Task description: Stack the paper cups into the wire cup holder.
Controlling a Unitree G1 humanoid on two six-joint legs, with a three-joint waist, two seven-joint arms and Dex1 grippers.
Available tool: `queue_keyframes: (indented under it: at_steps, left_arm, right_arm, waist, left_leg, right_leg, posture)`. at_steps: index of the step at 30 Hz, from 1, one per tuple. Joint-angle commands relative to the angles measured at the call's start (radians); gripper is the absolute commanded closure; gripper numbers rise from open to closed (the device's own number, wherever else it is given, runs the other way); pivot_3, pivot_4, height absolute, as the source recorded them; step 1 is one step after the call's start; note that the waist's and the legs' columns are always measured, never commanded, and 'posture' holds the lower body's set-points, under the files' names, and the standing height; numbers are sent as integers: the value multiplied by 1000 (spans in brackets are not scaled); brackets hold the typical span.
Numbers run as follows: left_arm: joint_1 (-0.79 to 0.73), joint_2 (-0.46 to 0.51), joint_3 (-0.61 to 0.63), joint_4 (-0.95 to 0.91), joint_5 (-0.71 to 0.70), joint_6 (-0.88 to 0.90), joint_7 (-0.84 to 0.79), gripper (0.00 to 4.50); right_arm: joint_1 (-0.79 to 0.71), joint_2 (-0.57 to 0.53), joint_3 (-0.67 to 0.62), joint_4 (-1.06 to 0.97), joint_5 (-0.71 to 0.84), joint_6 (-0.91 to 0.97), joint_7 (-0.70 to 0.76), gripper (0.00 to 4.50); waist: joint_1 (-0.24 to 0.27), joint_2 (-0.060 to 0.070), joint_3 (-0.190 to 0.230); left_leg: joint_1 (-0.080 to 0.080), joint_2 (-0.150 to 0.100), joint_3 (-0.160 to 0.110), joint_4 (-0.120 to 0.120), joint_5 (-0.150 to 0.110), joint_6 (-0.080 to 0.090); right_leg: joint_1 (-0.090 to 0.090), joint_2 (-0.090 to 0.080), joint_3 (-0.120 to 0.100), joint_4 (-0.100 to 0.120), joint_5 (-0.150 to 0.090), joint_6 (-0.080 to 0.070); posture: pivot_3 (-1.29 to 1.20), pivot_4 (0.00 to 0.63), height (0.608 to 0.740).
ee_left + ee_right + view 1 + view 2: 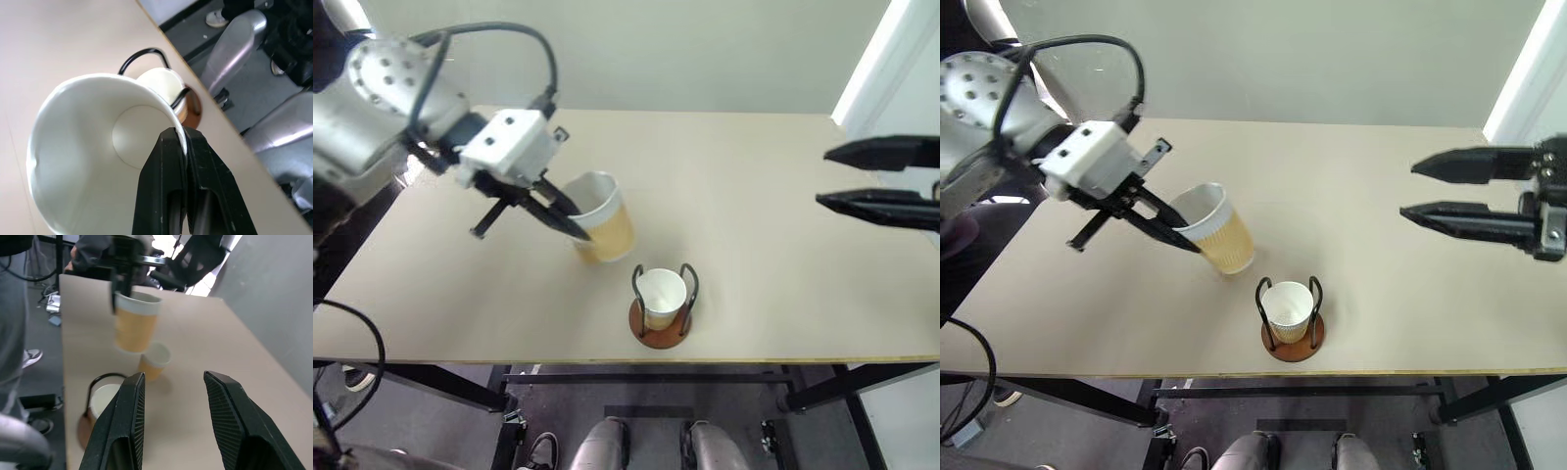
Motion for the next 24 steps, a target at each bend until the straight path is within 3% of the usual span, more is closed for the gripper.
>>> queue_keyframes:
  at_steps: [1, 9, 15, 18, 24]
  left_arm:
    - [-78, -58, -106, 65, -44, -102, -29, 4436]
    - [-160, -233, -278, 192, -120, -263, -29, 4436]
    - [-195, -329, -333, 265, -159, -344, -29, 4436]
    - [-205, -370, -338, 272, -186, -369, -29, 4500]
    - [-222, -425, -348, 289, -208, -405, -29, 4500]
  right_arm:
    - [85, 9, -184, -107, 94, 84, -13, 2602]
    - [395, 129, -498, -333, 295, 155, -221, 2602]
    - [641, 145, -710, -387, 506, 123, -431, 2602]
    - [757, 131, -833, -387, 613, 110, -498, 1999]
    - [931, 141, -1003, -421, 733, 69, -570, 48]
  waist:
    - [-1, -1, 0]
    - [14, -1, 1]
    - [25, -1, 1]
    - [30, -1, 1]
    - [33, -2, 1]
  left_leg:
    - [-1, 0, -1, 1, -1, 1]
    - [-1, -3, -4, 9, -10, 16]
    - [0, -2, -4, 15, -18, 13]
    - [1, -3, -3, 18, -23, 7]
    - [3, -2, -1, 19, -30, 9]
  right_leg:
    - [0, 0, 1, 0, 0, 0]
    - [5, -1, 0, -1, -6, 11]
    - [9, -2, -1, -1, -9, 16]
    - [12, -2, 0, -1, -12, 17]
    - [14, -2, -1, 0, -13, 17]
  posture:
    - [0, 150, 740]
    - [0, 150, 740]
    - [0, 150, 740]
    - [0, 150, 740]
    - [0, 150, 740]
